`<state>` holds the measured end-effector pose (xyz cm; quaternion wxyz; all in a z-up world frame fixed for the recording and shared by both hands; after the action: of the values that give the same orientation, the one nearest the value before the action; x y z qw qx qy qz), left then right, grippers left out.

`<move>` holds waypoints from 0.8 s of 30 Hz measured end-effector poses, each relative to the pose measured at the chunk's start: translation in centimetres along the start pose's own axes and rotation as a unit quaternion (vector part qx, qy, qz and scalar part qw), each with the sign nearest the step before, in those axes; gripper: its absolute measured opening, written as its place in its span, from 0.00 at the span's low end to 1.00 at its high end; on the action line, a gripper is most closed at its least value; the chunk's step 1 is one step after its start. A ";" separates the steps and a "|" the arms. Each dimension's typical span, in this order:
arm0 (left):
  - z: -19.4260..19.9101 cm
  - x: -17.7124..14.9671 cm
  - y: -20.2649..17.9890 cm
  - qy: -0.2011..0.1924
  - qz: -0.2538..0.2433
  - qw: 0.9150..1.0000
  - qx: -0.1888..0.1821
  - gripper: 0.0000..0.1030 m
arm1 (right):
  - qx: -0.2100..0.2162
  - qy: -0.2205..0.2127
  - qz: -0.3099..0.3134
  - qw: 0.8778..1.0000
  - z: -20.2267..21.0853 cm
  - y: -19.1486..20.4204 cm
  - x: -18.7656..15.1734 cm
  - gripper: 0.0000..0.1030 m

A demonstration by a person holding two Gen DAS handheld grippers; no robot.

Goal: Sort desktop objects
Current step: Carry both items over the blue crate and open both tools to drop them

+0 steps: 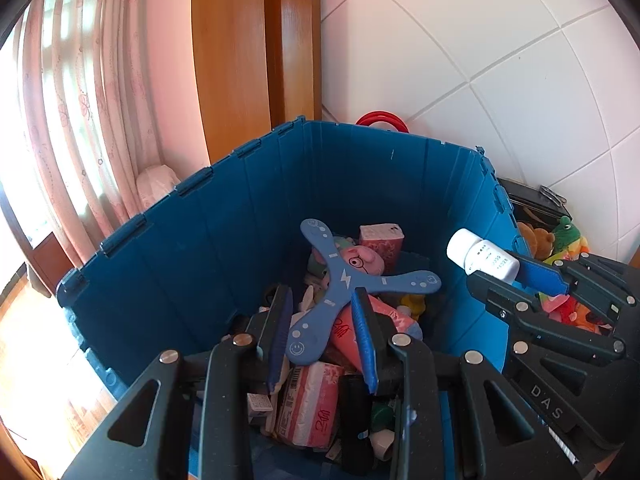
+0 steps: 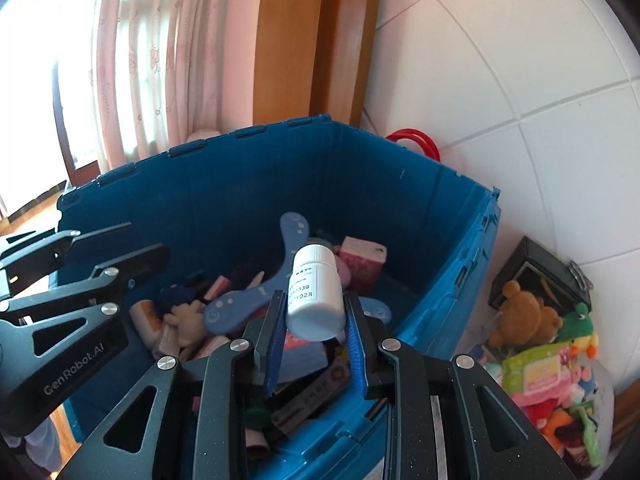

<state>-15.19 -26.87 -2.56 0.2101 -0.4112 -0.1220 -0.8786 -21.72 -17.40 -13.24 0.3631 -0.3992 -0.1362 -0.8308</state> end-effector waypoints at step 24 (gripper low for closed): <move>2.3 -2.4 1.4 -0.012 0.018 1.000 -0.001 0.54 | -0.063 -0.038 0.029 0.997 3.5 0.1 -0.3 1.00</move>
<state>-11.58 -26.57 -2.94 0.2235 -0.4241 -0.1163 -0.8698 -19.55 -15.51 -11.18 0.3558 -0.4562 -0.0859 -0.8111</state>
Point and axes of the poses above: each gripper's, at about its wrist camera, not at the fingertips, and z roughly against the way its jaws point, y to its left, x to its top, the point moved 9 cm from there along -z, roughly the way its jaws point, and after that the axes turned 4 degrees about x, right-handed, at the moved point
